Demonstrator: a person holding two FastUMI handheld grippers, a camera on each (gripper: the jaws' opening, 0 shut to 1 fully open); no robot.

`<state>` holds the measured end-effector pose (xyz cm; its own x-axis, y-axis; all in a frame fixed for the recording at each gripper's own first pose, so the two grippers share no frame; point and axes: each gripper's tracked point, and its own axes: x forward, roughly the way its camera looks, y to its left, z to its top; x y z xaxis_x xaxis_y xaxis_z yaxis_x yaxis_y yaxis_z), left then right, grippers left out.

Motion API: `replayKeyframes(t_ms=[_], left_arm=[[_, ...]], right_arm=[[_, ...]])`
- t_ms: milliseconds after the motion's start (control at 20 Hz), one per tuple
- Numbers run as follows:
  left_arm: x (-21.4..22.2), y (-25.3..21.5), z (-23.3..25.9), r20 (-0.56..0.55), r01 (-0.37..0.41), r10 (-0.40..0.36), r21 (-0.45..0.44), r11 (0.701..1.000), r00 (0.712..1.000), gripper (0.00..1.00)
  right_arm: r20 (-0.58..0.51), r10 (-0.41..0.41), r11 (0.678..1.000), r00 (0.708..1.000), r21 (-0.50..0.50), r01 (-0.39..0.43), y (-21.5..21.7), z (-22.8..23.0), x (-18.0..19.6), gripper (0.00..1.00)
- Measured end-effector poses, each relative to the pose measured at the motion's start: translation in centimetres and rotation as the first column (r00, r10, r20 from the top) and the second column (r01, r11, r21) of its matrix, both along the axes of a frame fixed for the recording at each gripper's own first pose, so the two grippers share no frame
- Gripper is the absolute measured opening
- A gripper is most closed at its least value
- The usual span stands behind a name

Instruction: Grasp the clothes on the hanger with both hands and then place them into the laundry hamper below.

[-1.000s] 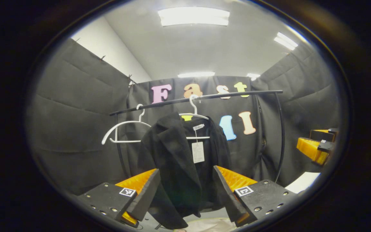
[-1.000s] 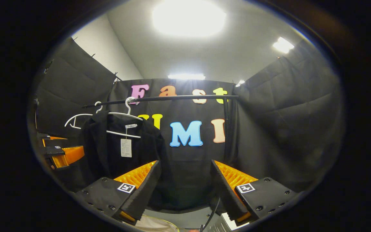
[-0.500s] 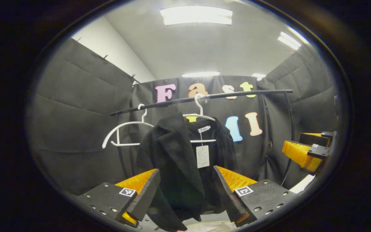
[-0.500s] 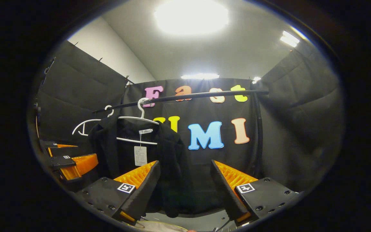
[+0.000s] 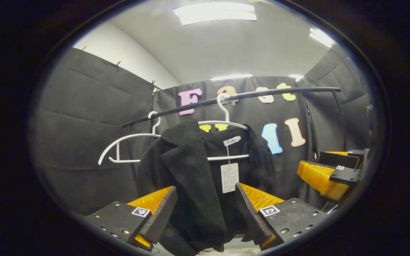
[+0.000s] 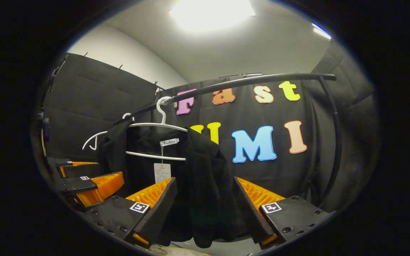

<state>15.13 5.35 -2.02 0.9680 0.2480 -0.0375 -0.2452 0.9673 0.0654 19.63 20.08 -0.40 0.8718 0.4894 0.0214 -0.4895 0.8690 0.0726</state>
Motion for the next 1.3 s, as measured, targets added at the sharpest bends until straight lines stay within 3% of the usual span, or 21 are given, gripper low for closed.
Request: replayKeyframes(t_ms=[400,600,1000,1300], left_arm=[[3.7,1.8,-1.4,-0.034,-0.100,0.102,0.054,0.993,0.994,0.95],[4.7,2.9,-1.6,-0.039,-0.146,0.149,0.073,0.987,0.988,0.95],[6.2,4.3,-1.8,-0.020,-0.220,0.223,0.083,0.972,0.975,0.95],[6.7,4.8,-2.1,0.001,-0.282,0.283,0.087,0.956,0.959,0.94]], right_arm=[[-0.045,0.121,0.993,0.992,0.013,-0.120,4.7,-2.0,4.6,0.98],[-0.067,0.140,0.990,0.988,0.025,-0.139,6.6,-2.8,6.8,0.98],[-0.129,0.109,0.990,0.986,0.101,-0.096,9.2,-3.5,10.8,0.96],[-0.159,0.065,0.994,0.985,0.101,-0.049,9.5,-4.7,12.2,0.96]])
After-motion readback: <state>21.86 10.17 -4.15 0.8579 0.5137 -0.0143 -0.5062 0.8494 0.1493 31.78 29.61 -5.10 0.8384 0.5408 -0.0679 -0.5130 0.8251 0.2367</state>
